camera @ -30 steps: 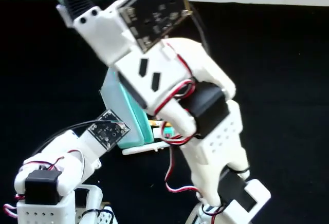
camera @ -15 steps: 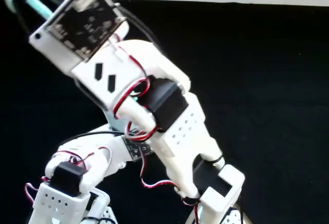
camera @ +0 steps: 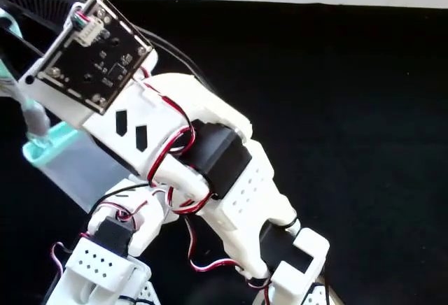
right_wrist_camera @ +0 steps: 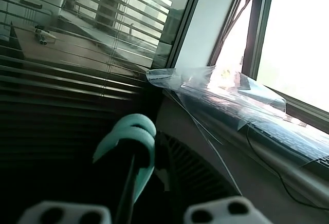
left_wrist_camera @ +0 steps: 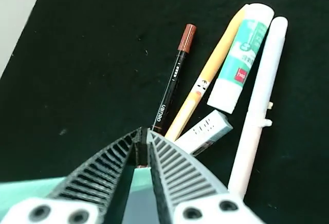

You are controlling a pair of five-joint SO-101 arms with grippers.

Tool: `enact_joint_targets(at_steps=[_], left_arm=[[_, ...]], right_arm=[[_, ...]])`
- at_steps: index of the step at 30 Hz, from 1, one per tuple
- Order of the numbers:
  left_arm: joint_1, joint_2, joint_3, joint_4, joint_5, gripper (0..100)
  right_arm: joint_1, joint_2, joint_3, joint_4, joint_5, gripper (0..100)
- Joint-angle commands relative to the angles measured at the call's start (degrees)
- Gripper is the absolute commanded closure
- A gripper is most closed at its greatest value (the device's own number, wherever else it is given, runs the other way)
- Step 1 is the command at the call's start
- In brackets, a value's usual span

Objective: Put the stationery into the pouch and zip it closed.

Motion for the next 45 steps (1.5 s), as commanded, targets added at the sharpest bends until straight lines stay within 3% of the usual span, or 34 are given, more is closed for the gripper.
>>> enact_joint_targets(at_steps=[1, 6, 10, 13, 21, 27, 32, 38, 45], left_arm=[[-0.2, -0.4, -0.5, 3.9, 0.5, 99], [1.1, -0.4, -12.0, 21.4, 0.6, 99], [6.9, -0.4, -29.9, 43.2, 0.6, 99], [8.6, -0.4, -44.2, 51.3, 0.7, 99], [1.3, -0.5, -67.7, 51.6, 4.3, 99], [-9.9, -0.5, -83.7, 51.5, 4.4, 99], [-16.6, 0.3, -101.5, 51.5, 10.0, 99], [-26.4, 0.3, -93.5, 50.5, 11.0, 99], [-57.1, 0.4, -80.0, 32.4, 11.4, 98]], right_arm=[[-0.1, -0.7, -1.9, 0.9, 0.7, 99.2], [1.7, -0.7, -2.0, 1.0, 0.6, 99.2], [3.6, -0.8, -2.1, 2.5, 0.4, 99.2], [3.6, -0.7, -5.6, 6.5, 0.4, 99.2], [3.8, -0.7, -10.2, 8.0, 0.4, 99.2], [3.6, -0.7, -10.3, 8.0, 0.4, 99.2], [3.6, -0.7, -10.3, 8.0, 0.4, 99.2], [3.6, -0.7, -10.4, 8.0, 0.4, 99.2], [1.8, -0.9, -10.4, 8.0, 0.4, 99.2]])
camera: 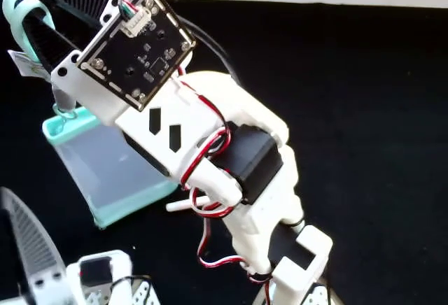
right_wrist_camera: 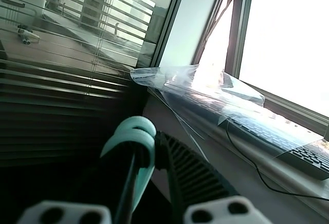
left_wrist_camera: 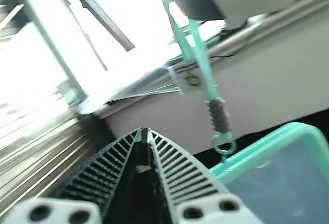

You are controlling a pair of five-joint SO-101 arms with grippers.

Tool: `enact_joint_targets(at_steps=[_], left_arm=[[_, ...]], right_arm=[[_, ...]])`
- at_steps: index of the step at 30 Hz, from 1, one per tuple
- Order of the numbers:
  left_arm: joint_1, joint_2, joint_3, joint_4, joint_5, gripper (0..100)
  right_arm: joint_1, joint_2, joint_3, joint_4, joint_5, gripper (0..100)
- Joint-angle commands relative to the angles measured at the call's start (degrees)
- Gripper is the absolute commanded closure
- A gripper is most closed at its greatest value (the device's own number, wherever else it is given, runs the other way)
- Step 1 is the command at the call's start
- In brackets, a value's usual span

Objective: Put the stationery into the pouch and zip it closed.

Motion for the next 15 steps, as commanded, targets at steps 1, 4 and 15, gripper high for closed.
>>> enact_joint_targets(at_steps=[1, 4, 15], left_arm=[[-14.6, 1.3, 5.8, -8.9, 2.0, 96], [-14.3, 2.9, 8.2, -7.6, 4.2, 89], [-13.1, 24.1, -6.8, -0.6, 31.5, 88]], right_arm=[[-1.5, -0.9, -1.9, 0.0, 0.4, 99.2], [-2.3, -0.8, -1.9, 0.0, 0.4, 99.2], [-2.2, -0.8, -1.9, 0.0, 0.4, 99.2]])
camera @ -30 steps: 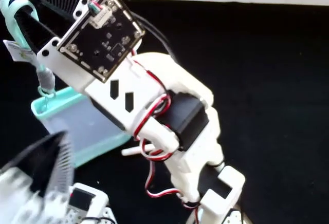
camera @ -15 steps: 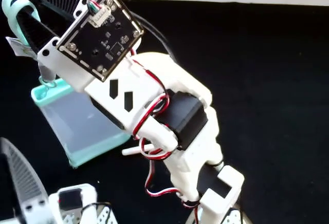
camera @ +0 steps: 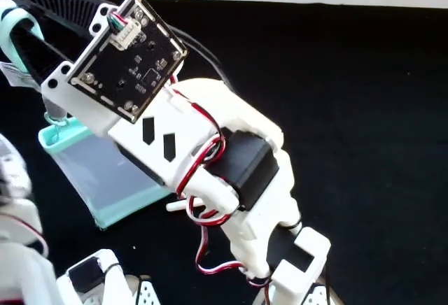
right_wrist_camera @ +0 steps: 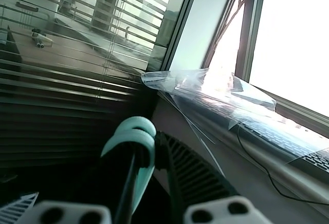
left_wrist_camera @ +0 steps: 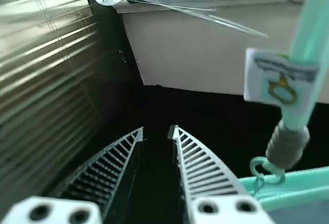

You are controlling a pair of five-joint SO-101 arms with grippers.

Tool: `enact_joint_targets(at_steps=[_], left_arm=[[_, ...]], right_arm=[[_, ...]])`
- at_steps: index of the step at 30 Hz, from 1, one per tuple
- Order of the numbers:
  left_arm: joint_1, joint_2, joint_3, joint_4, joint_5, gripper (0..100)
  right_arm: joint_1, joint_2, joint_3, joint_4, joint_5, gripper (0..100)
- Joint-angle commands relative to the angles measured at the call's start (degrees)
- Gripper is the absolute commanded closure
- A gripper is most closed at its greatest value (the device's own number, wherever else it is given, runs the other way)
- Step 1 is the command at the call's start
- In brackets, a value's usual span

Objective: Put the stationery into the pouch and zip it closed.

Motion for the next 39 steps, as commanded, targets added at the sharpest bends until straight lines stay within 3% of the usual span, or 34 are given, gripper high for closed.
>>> enact_joint_targets(at_steps=[1, 8, 13, 18, 26, 34, 39], left_arm=[[0.6, 6.3, -8.4, 3.2, 12.0, 88], [0.4, 16.6, -17.4, 14.3, 13.1, 88], [0.5, 16.8, -16.0, 14.4, 13.0, 87], [0.5, 16.8, -7.3, 14.6, 11.6, 75], [0.7, 16.7, -0.4, 14.7, 11.6, 78], [11.9, 16.7, -1.0, 14.7, 11.8, 78], [11.8, 16.7, -0.4, 14.8, 11.8, 78]], right_arm=[[-0.1, -0.8, -1.9, 0.0, 0.4, 99.2], [0.0, -0.8, -1.9, 0.0, 0.4, 99.2], [0.0, -0.8, -1.9, 0.0, 0.4, 99.2], [-0.1, -0.8, -1.9, 0.0, 0.4, 99.2], [-0.4, -0.7, -1.6, 0.0, 0.4, 99.2], [-0.4, -0.6, -1.4, 0.4, 0.4, 99.2], [-0.2, -0.7, -1.6, 3.1, 0.4, 99.2]])
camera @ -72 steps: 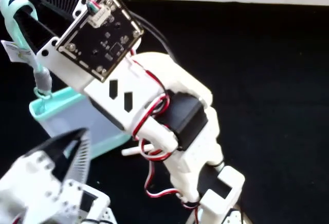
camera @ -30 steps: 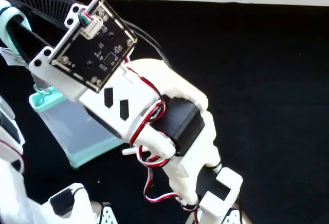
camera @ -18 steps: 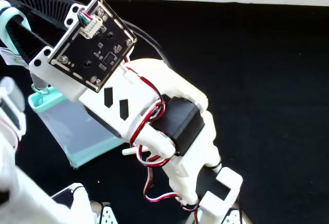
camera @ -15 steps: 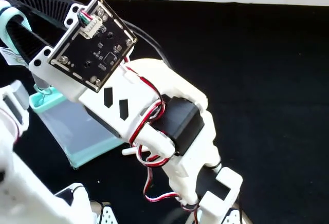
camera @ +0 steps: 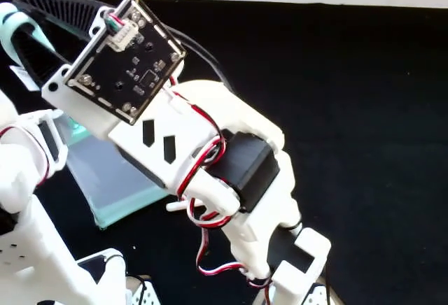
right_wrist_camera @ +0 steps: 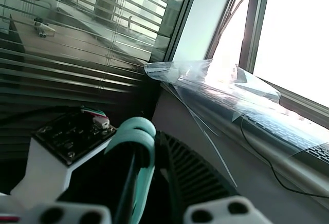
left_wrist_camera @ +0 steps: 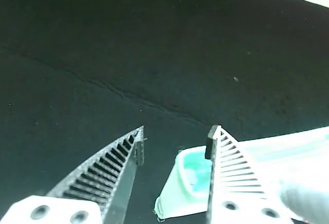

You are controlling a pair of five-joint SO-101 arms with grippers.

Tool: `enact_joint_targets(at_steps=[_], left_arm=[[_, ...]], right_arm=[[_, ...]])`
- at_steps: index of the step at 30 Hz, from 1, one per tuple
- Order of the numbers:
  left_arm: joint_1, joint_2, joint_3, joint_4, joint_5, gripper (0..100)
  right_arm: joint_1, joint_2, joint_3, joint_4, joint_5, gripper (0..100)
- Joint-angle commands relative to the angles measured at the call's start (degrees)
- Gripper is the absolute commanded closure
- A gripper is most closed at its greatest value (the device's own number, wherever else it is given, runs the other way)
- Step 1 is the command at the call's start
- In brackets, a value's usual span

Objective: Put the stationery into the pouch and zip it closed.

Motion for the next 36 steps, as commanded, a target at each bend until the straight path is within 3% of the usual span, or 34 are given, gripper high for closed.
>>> enact_joint_targets(at_steps=[1, 8, 11, 13, 16, 17, 22, 31, 36], left_arm=[[-0.2, 0.0, -0.1, 0.5, -0.5, 78], [-1.5, -3.0, 9.5, 0.5, -0.8, 78], [-1.8, -6.7, 14.3, 0.4, -4.7, 79], [-1.8, -8.7, 15.9, 0.4, -6.4, 83], [-1.8, -10.5, 17.3, 0.4, -9.2, 99], [-1.8, -10.9, 17.8, 0.4, -9.8, 99], [-1.8, -12.5, 20.4, 0.4, -10.0, 99], [-1.8, -14.5, 20.7, 0.4, -10.1, 99], [-1.6, -14.5, 20.2, 0.3, -10.2, 99]], right_arm=[[-0.1, -0.7, -1.6, 0.5, 0.4, 99.2], [-0.1, -0.5, -1.6, 0.3, 0.4, 99.2], [-0.1, -0.5, -1.9, 0.4, 0.4, 99.2], [-0.1, -0.7, -1.9, 0.4, 0.4, 99.2], [0.0, -0.8, -1.9, 0.5, 0.4, 99.2], [0.1, -0.8, -2.0, 0.6, 0.4, 99.2], [6.6, -0.7, -6.2, 3.5, 0.4, 99.2], [24.0, -0.5, -23.6, 25.1, -0.1, 99.2], [27.6, -0.6, -24.4, 25.4, -8.4, 99.2]])
